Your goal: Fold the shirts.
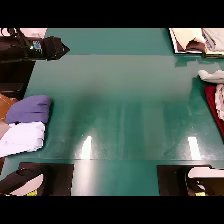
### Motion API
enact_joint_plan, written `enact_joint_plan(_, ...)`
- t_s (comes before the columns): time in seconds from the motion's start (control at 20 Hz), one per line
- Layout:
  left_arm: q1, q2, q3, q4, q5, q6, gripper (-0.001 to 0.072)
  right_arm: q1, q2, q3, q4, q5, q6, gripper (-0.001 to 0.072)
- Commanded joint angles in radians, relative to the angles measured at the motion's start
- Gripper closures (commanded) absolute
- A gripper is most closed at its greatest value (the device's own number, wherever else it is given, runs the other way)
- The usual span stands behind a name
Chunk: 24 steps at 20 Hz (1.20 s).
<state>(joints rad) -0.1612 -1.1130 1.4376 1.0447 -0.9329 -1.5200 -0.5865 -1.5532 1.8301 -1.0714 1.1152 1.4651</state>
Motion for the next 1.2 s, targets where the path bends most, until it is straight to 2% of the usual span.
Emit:
enact_joint_plan(0.0,0.000,-0.011,-0.001,-0.015,-0.005,-0.009,0.0687,-0.005,0.001,0.114,0.006,0.014,-0.016,0.0696)
enact_joint_plan(0.15,0.000,-0.011,-0.001,-0.015,-0.005,-0.006,0.0687,-0.020,0.003,0.210,-0.002,0.095,-0.016,0.0696)
enact_joint_plan(0.4,0.000,-0.011,-0.001,-0.011,-0.023,0.010,0.0687,-0.087,0.039,0.199,-0.052,0.232,-0.053,0.0696)
enact_joint_plan(0.8,0.000,-0.011,-0.001,-0.012,-0.029,0.037,0.0687,-0.229,0.220,-0.190,-0.313,0.257,-0.061,0.0680)
enact_joint_plan(0.85,0.000,-0.011,-0.001,-0.012,-0.029,0.037,0.0687,-0.250,0.237,-0.226,-0.326,0.257,-0.061,0.0556)
enact_joint_plan(0.9,0.000,-0.011,-0.001,-0.012,-0.029,0.037,0.0686,-0.274,0.252,-0.261,-0.343,0.254,-0.061,0.0373)
enact_joint_plan(0.95,0.000,-0.011,-0.001,-0.012,-0.029,0.037,0.0687,-0.299,0.262,-0.289,-0.345,0.254,-0.060,0.0224)
enact_joint_plan(1.0,0.000,-0.011,-0.001,-0.012,-0.029,0.036,0.0686,-0.325,0.269,-0.304,-0.343,0.255,-0.060,0.0156)
enact_joint_plan(1.15,0.000,-0.011,-0.001,-0.013,-0.028,0.036,0.0686,-0.349,0.299,-0.306,-0.277,0.232,-0.060,0.0151)
